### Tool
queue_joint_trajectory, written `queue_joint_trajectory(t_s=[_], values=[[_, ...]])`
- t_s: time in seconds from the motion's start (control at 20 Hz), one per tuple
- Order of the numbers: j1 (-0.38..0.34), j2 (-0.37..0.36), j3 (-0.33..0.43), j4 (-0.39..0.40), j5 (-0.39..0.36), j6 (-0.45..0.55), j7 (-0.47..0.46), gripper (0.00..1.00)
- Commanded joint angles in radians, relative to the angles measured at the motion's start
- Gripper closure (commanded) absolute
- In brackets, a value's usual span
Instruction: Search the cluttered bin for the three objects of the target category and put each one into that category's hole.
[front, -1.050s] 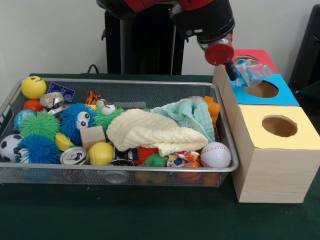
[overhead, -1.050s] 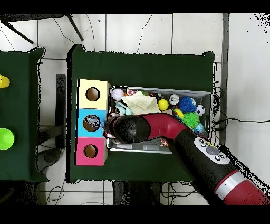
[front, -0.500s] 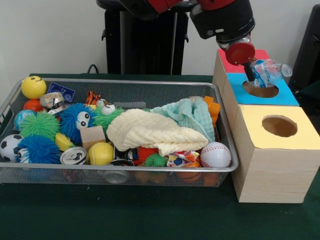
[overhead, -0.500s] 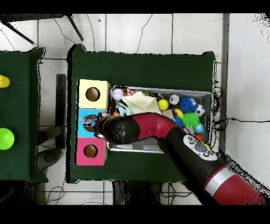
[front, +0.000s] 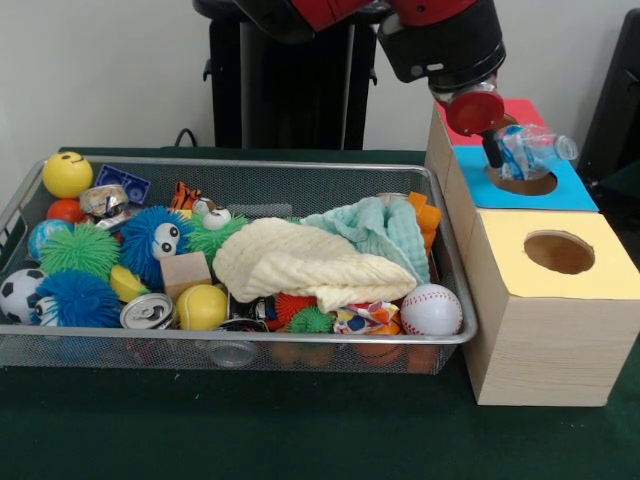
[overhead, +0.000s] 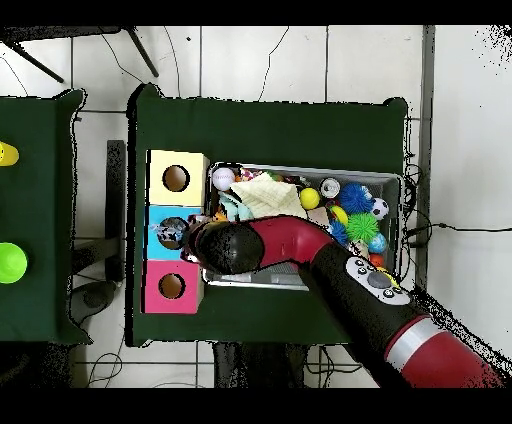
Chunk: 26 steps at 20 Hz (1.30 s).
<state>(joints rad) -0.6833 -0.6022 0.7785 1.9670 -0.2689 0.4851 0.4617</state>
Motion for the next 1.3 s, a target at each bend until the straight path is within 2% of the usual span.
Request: queue_joint_trajectory(t_s=[0.05, 0.3, 0.9, 0.95, 1.1, 1.2, 1.3], values=[[-0.004, 0.054, -0.065, 0.001, 0.005, -0.09, 0.245, 1.0], [-0.003, 0.073, -0.059, -0.003, -0.002, -0.124, 0.231, 1.0], [0.001, 0.071, -0.056, 0.006, 0.022, -0.118, 0.244, 1.0], [-0.001, 0.071, -0.054, 0.007, 0.021, -0.116, 0.242, 0.0], [-0.024, 0.077, -0.033, 0.016, 0.055, -0.106, 0.257, 0.0], [-0.04, 0.048, 0.009, 0.017, 0.032, -0.074, 0.19, 0.0], [-0.039, 0.034, -0.014, 0.026, 0.06, -0.052, 0.226, 0.0]])
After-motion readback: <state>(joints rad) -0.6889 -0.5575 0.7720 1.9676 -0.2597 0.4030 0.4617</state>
